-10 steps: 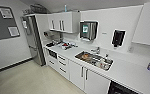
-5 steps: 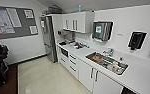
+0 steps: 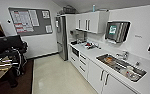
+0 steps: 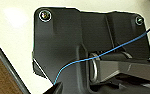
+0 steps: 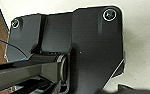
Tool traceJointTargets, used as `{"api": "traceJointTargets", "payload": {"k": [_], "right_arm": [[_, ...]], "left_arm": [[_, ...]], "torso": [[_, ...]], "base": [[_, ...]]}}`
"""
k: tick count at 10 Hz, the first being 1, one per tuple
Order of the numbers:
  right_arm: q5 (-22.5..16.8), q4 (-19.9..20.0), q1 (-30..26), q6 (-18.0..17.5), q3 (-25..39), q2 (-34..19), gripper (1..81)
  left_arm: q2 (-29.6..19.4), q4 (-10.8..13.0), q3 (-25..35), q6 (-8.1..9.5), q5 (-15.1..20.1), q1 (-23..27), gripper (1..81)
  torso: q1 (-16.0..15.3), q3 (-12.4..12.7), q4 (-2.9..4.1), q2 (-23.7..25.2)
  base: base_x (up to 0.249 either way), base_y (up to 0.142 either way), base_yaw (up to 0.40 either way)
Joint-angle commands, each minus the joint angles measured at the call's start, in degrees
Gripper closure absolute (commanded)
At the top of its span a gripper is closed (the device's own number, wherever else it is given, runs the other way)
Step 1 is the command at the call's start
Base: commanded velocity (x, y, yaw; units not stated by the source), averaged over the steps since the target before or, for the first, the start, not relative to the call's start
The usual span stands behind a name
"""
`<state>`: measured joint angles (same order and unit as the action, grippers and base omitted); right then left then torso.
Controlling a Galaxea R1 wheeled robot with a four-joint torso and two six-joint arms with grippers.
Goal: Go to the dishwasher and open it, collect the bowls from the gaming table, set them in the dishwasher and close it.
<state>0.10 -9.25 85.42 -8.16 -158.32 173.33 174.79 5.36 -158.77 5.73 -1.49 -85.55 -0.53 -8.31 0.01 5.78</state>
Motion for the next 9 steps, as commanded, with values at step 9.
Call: {"api": "traceJointTargets", "payload": {"k": [9], "right_arm": [[-3.0, 0.3, -2.9, 0.3, 0.7, 0.9, 1.0]], "left_arm": [[0.3, 0.9, -0.1, -0.54, 3.3, 2.7, 1.0]], "torso": [[0.0, 0.0, 0.0, 0.0]], "base": [[0.0, 0.0, 0.358]]}}
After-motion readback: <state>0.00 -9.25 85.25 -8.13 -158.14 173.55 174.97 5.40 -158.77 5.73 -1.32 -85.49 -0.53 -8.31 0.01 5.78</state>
